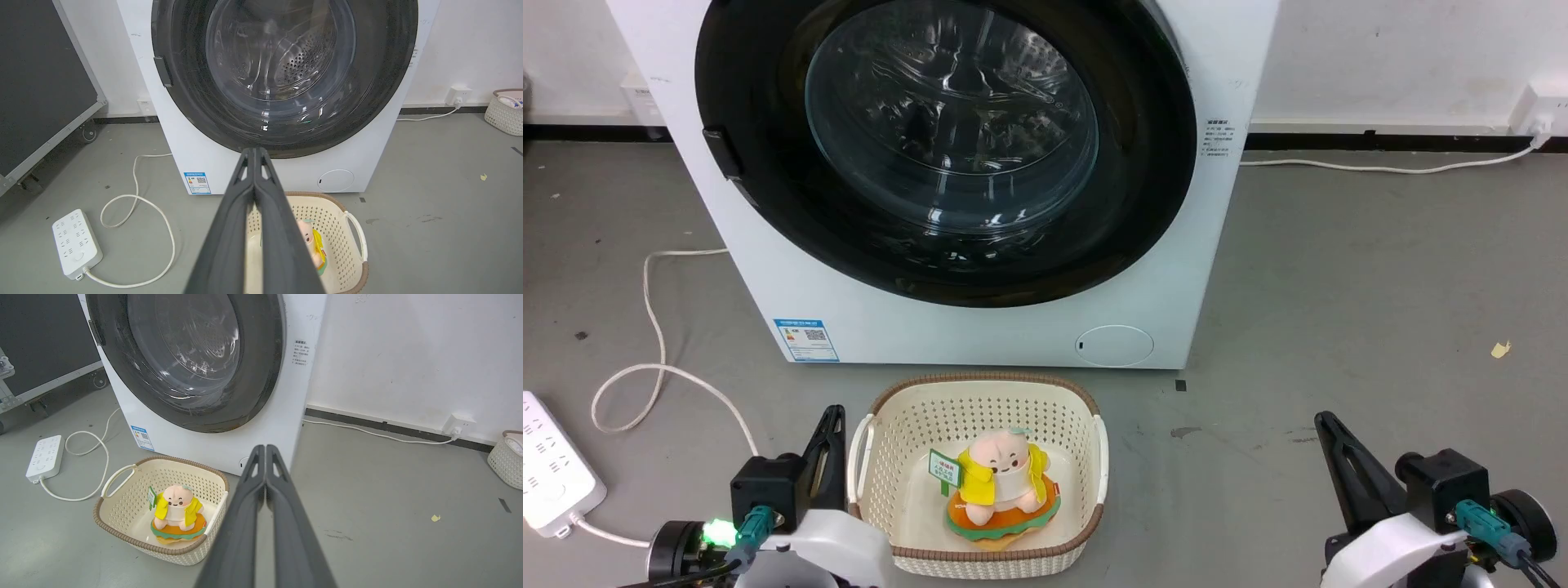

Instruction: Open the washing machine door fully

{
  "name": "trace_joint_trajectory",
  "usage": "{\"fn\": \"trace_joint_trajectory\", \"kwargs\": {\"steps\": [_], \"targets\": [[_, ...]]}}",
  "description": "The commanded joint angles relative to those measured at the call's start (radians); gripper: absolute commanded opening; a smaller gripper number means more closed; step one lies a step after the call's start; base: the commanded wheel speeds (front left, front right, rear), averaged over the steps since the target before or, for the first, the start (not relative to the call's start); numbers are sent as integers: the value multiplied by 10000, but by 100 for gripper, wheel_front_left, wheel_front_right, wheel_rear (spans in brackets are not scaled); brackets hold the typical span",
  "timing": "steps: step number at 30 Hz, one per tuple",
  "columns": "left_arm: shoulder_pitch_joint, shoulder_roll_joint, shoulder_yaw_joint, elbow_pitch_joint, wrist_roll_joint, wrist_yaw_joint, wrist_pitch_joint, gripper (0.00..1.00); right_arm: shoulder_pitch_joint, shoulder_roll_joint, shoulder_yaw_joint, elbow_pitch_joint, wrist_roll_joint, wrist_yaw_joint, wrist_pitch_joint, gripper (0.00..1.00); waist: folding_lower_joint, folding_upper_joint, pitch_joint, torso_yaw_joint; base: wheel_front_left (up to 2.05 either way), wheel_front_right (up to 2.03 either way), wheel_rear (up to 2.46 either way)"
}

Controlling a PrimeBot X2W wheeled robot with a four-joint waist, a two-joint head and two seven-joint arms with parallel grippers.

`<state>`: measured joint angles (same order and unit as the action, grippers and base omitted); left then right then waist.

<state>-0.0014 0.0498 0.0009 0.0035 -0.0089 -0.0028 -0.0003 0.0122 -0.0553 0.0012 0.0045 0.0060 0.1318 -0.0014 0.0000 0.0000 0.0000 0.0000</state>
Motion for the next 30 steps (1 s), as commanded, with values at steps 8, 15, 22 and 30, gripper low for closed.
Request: {"fn": "trace_joint_trajectory", "kwargs": {"steps": [8, 15, 22, 30], "targets": [[14, 4, -9, -35, 89, 28, 3, 0, -122, 51, -12, -45, -60, -11, 14, 0, 0, 0, 0, 0, 0, 0, 0], [0, 0, -3, 1, -13, -2, -3, 100, 3, -2, 0, -1, 6, 0, -4, 100, 0, 0, 0, 0, 0, 0, 0], [7, 5, -28, 4, 8, 9, -87, 100, 12, 0, 19, -5, 77, 0, -86, 100, 1, 0, 6, -1, 0, 0, 0], [1, 23, -93, -23, 40, 46, -255, 100, -3, 3, 9, -8, 101, -1, -254, 100, 1, 0, 61, 15, 0, 0, 0]]}}
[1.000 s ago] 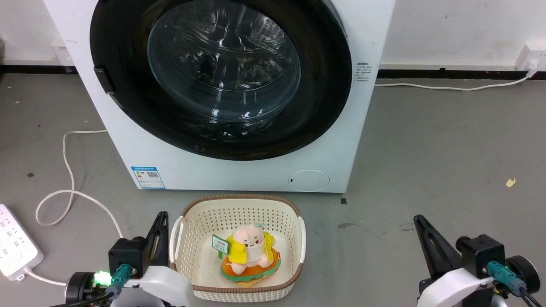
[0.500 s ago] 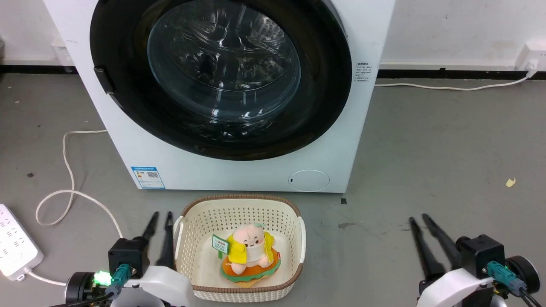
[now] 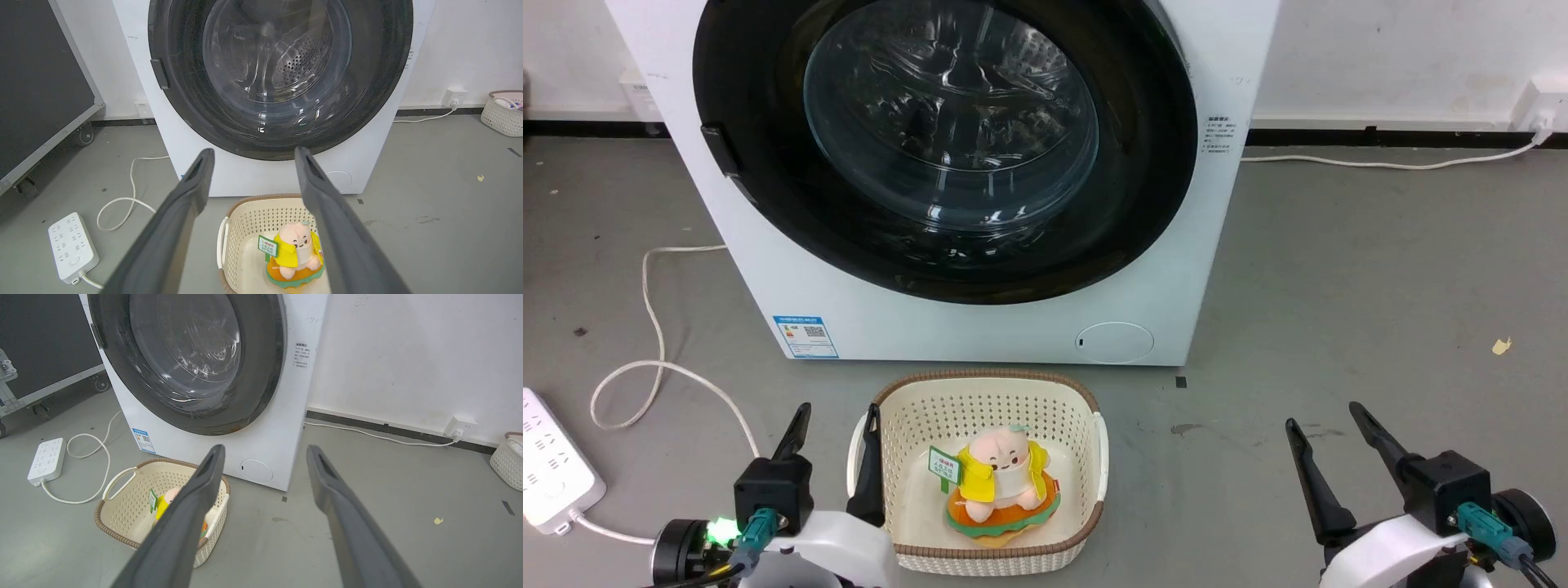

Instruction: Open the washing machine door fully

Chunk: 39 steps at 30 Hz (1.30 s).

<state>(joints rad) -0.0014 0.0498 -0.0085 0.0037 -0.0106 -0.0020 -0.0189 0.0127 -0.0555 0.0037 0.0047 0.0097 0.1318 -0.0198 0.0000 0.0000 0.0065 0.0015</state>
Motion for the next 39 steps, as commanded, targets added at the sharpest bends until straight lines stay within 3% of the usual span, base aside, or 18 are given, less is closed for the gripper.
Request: {"fn": "trace_joint_trajectory", "kwargs": {"steps": [1, 17, 32, 33, 34, 35, 39], "targets": [[-2, 25, -8, -30, 57, 45, -90, 100, -12, 6, -4, -12, 58, -1, -91, 100, 0, 0, 10, 5, 0, 0, 0], [-299, 33, -316, -140, 48, 136, -424, 100, -385, -69, -81, -248, 293, -3, -266, 100, 0, 0, 612, 271, 0, 0, 0], [-746, 48, -621, -280, 38, 269, -737, 100, -1957, -614, -260, -626, 1356, -4, 160, 98, 0, 0, 1444, 673, 0, 0, 0], [-769, 49, -640, -297, 36, 280, -758, 100, -2090, -624, -295, -626, 1457, -4, 218, 45, 0, 0, 1499, 697, 0, 0, 0], [-794, 50, -659, -316, 35, 290, -779, 100, -2232, -620, -341, -615, 1574, -4, 282, 13, 0, 0, 1561, 723, 0, 0, 0], [-824, 51, -680, -335, 34, 299, -800, 100, -2384, -598, -411, -593, 1706, -4, 351, 0, 0, 0, 1631, 753, 0, 0, 0], [-936, 53, -762, -372, 31, 342, -883, 100, -3023, -511, -708, -467, 2184, -5, 612, 0, 0, 0, 1855, 881, 0, 0, 0]]}}
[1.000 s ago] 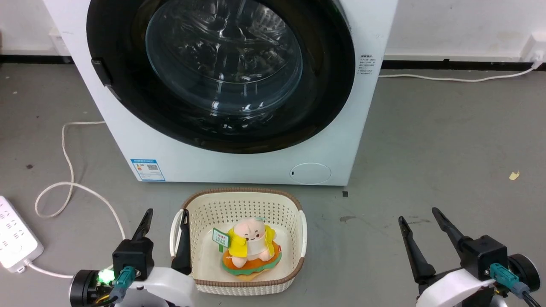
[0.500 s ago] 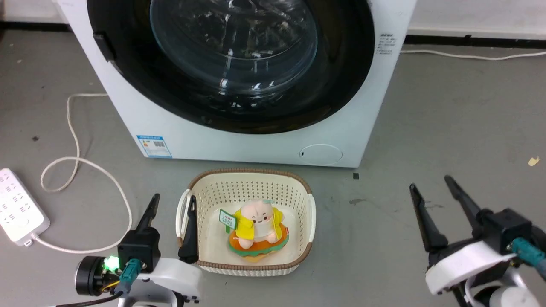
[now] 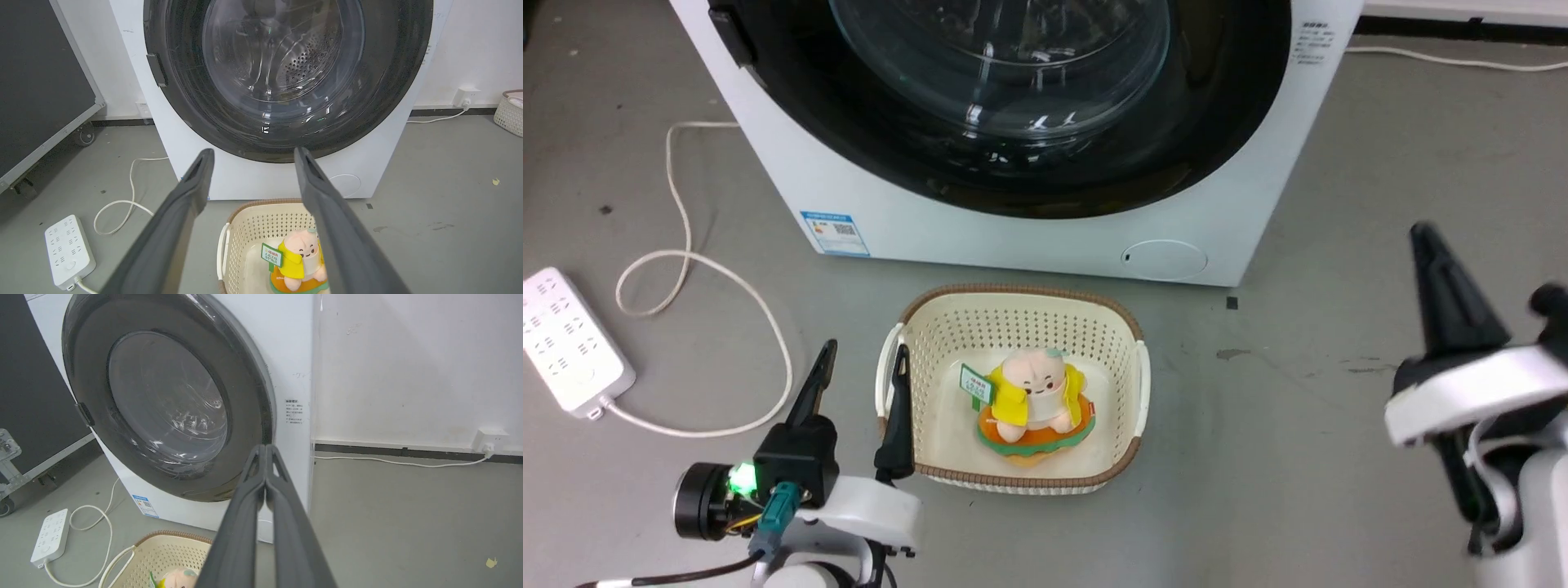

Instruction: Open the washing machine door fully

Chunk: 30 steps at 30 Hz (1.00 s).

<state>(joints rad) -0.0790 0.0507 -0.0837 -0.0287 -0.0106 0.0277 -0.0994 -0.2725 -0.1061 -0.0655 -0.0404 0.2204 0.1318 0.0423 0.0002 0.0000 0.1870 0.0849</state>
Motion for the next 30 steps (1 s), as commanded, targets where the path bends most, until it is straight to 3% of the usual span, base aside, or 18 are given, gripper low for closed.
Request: {"fn": "trace_joint_trajectory", "kwargs": {"steps": [1, 10, 18, 30], "targets": [[-185, 44, -31, -55, 28, 55, -99, 100, -336, 33, -96, 24, 202, -5, 64, 0, -2, 0, 101, 79, 0, 0, 0], [-378, 51, -221, -112, 9, 148, -287, 100, -1978, 461, -1127, 830, 1515, -6, 1013, 0, -2, 0, 486, 343, 0, 0, 0], [-533, 90, -329, -194, -15, 222, -454, 100, -3902, 532, -2058, 2403, 2607, -6, 1906, 0, -2, 0, 921, 520, 0, 0, 0], [-854, 86, -589, -277, -40, 312, -684, 100, -6672, 534, -3545, 4936, 2644, -7, 3080, 0, -2, 0, 1646, 915, 0, 0, 0]]}}
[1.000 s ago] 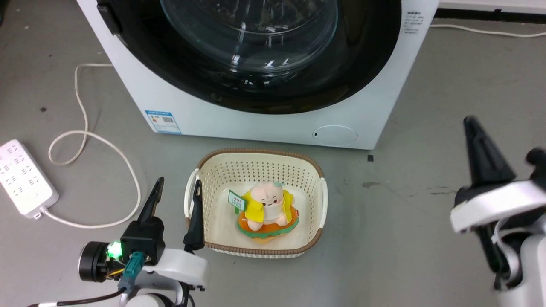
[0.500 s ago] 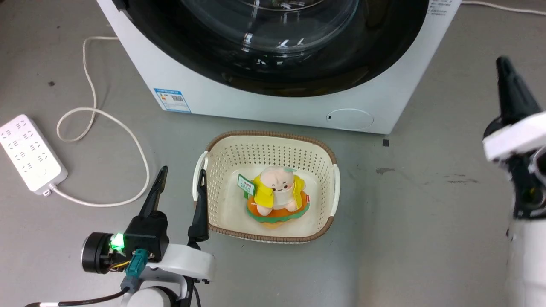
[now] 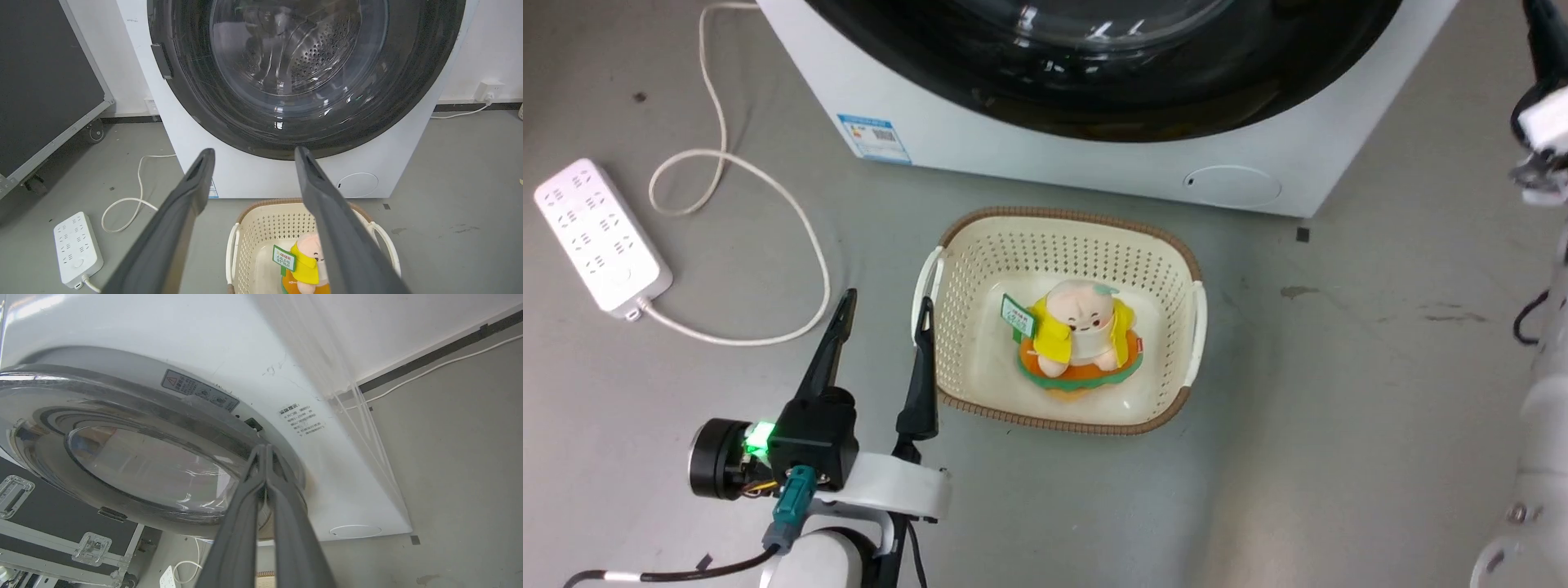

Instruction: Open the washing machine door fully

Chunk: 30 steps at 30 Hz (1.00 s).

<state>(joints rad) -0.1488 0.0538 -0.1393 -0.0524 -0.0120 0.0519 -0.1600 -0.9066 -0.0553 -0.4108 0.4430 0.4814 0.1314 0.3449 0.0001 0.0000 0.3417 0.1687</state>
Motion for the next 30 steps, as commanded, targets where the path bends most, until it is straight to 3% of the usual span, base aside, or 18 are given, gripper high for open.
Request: {"fn": "trace_joint_trajectory", "kwargs": {"steps": [1, 30], "targets": [[-218, 54, -75, -60, -40, 87, -120, 100, -816, -4, -441, 498, -143, -4, 280, 0, -1, 0, 243, 158, 0, 0, 0], [-1075, -3, -795, -261, -182, 379, -705, 100, -6447, -405, -5578, 4556, -1875, -6, 3838, 0, -1, 0, 1809, 1157, 0, 0, 0]]}}
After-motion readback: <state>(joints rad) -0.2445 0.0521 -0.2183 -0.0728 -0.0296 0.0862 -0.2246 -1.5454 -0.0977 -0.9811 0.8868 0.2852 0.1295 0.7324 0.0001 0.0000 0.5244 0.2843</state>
